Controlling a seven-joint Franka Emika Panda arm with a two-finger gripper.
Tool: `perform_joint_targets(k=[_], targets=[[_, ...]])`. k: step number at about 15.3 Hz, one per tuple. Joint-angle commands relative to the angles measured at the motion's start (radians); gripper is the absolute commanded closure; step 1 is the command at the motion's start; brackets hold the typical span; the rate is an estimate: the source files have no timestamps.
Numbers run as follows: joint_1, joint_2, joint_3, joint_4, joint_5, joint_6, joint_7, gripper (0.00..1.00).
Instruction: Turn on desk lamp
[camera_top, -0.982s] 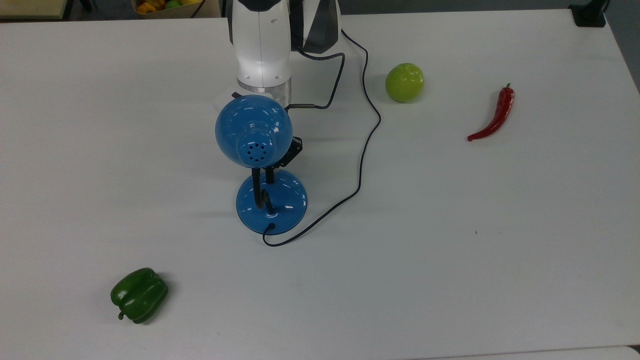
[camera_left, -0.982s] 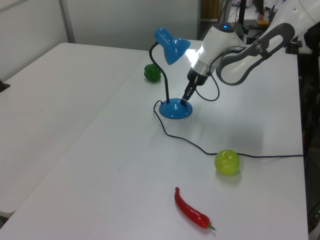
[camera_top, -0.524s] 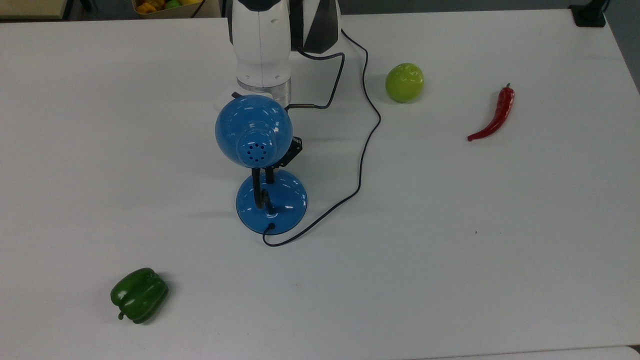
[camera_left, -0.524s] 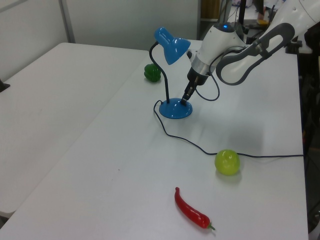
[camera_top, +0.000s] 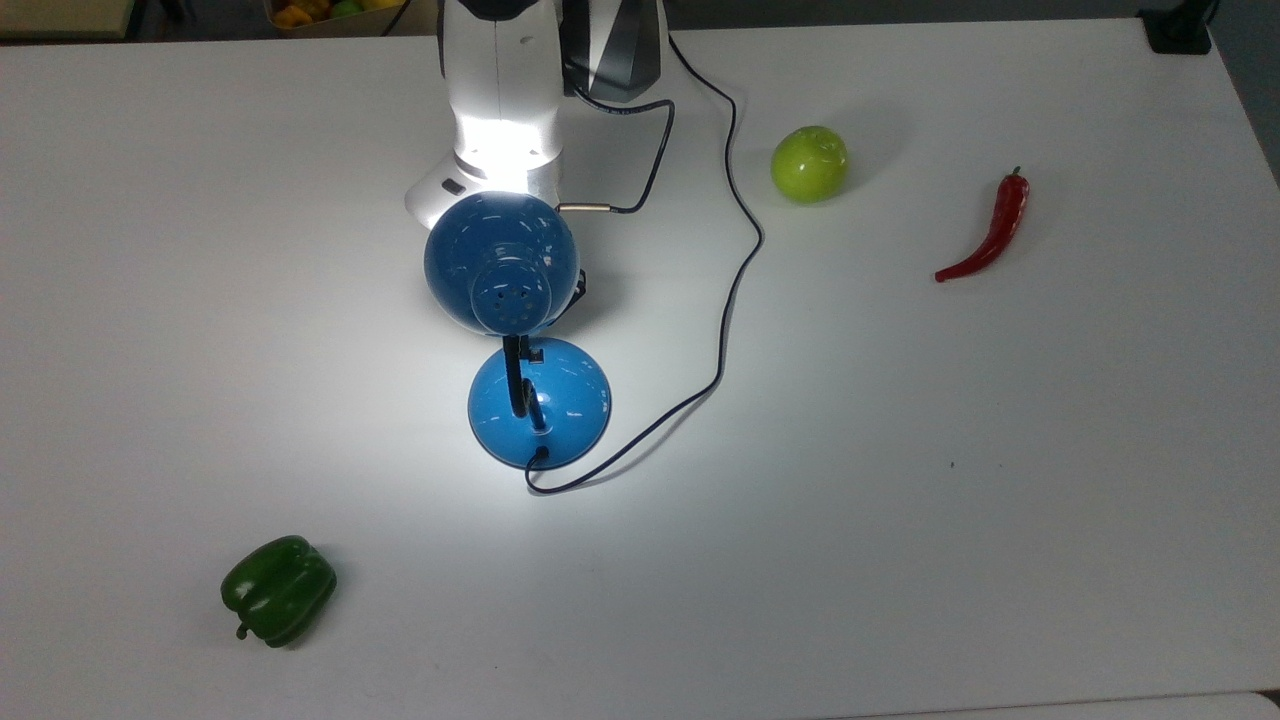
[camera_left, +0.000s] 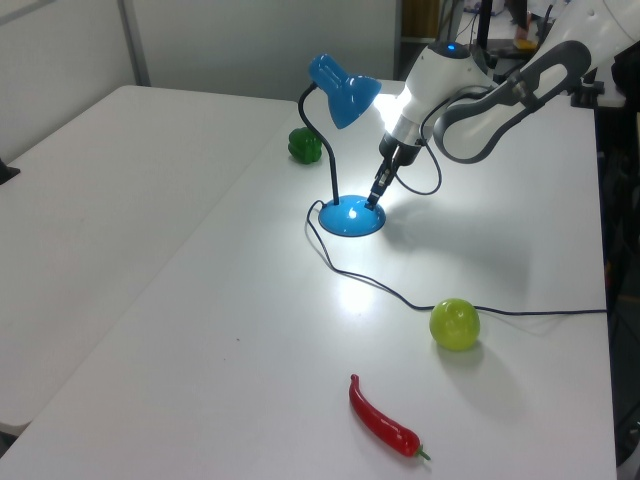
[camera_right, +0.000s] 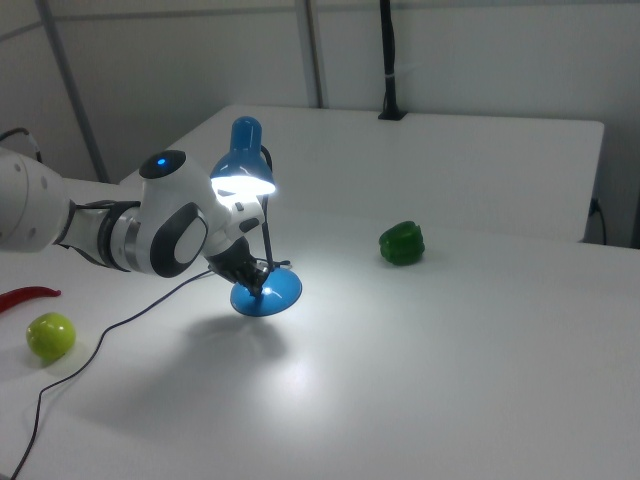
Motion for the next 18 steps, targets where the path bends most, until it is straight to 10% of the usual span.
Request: perform_joint_targets(k=[1,12,18], targets=[[0.002,-0.073,-0.006,-0.027,-0.028,-0.111,0.01,1.0],[0.004,-0.291,-0.006,-0.018,-0.011,-0.571,-0.065,1.0],[0.016,-0.386,-0.006,0.065,0.066,-0.794,-0.049,0.17]])
